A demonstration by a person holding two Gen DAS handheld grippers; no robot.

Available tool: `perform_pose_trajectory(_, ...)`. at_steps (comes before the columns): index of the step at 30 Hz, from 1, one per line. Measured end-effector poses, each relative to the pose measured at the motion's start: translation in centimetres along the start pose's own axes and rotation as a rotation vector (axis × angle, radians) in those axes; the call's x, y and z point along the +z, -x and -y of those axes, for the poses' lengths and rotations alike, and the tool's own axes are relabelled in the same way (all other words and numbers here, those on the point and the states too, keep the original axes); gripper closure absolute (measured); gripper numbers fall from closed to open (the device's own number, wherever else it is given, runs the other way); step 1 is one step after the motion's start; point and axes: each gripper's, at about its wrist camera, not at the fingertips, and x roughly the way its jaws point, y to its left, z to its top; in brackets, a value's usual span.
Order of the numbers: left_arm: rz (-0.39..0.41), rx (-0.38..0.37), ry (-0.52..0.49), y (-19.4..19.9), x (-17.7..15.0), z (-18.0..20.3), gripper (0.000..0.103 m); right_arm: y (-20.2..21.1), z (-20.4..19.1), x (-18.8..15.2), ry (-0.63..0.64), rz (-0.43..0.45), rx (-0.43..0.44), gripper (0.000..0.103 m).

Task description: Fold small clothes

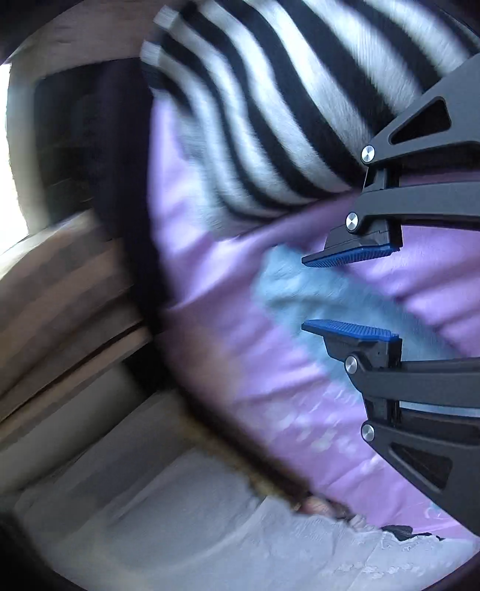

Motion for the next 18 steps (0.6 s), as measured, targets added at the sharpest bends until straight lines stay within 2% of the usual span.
perform_pose_trajectory(1, 0.017, -0.011, 0.024, 0.7, 0.4, -0.5, 0.005, 0.4, -0.9, -0.1, 0.014, 0.003, 0.073, 0.072)
perform_pose_trajectory(2, 0.025, -0.025, 0.040, 1.1, 0.7, -0.9, 0.005, 0.0, -3.1, -0.4, 0.062, -0.060, 0.201, 0.070)
perform_pose_trajectory(3, 0.026, -0.050, 0.053, 1.3, 1.4, -1.1, 0.005, -0.9, -5.0, -1.0, 0.105, -0.147, 0.295, 0.070)
perform_pose_trajectory(4, 0.015, -0.083, 0.057, 1.4, 2.2, -1.0, 0.005, -2.5, -7.1, -2.2, 0.136, -0.272, 0.418, 0.070)
perform_pose_trajectory(5, 0.006, -0.097, 0.056, 1.3, 2.6, -0.7, 0.005, -3.7, -8.4, -3.2, 0.147, -0.361, 0.483, 0.069)
perform_pose_trajectory(6, -0.006, -0.114, 0.042, 1.1, 3.3, 0.1, 0.005, -5.6, -10.5, -5.3, 0.182, -0.504, 0.544, 0.069)
perform_pose_trajectory(7, -0.013, -0.124, 0.018, 0.9, 3.7, 1.0, 0.005, -6.8, -11.8, -7.0, 0.212, -0.596, 0.569, 0.069)
perform_pose_trajectory(9, -0.020, -0.130, -0.040, 0.4, 4.1, 2.9, 0.005, -8.4, -13.1, -9.5, 0.273, -0.685, 0.569, 0.066)
perform_pose_trajectory(10, -0.026, -0.129, -0.078, 0.1, 4.0, 4.0, 0.005, -9.0, -13.1, -10.0, 0.299, -0.691, 0.547, 0.067)
perform_pose_trajectory(12, -0.030, -0.095, -0.143, -1.0, 3.8, 5.5, 0.005, -10.0, -11.5, -9.4, 0.279, -0.657, 0.524, 0.069)
perform_pose_trajectory(15, -0.025, 0.018, -0.205, -3.2, 3.3, 5.7, 0.004, -10.8, -6.3, -5.0, 0.128, -0.528, 0.387, 0.071)
perform_pose_trajectory(16, -0.028, -0.002, -0.200, -3.5, 3.4, 5.3, 0.004, -11.2, -4.1, -3.6, 0.070, -0.477, 0.325, 0.078)
perform_pose_trajectory(17, -0.025, -0.024, -0.183, -3.2, 3.6, 4.8, 0.004, -11.2, -2.2, -2.6, 0.030, -0.425, 0.252, 0.098)
perform_pose_trajectory(18, -0.022, -0.030, -0.168, -2.9, 3.8, 4.2, 0.004, -10.9, -1.1, -2.1, 0.011, -0.391, 0.198, 0.101)
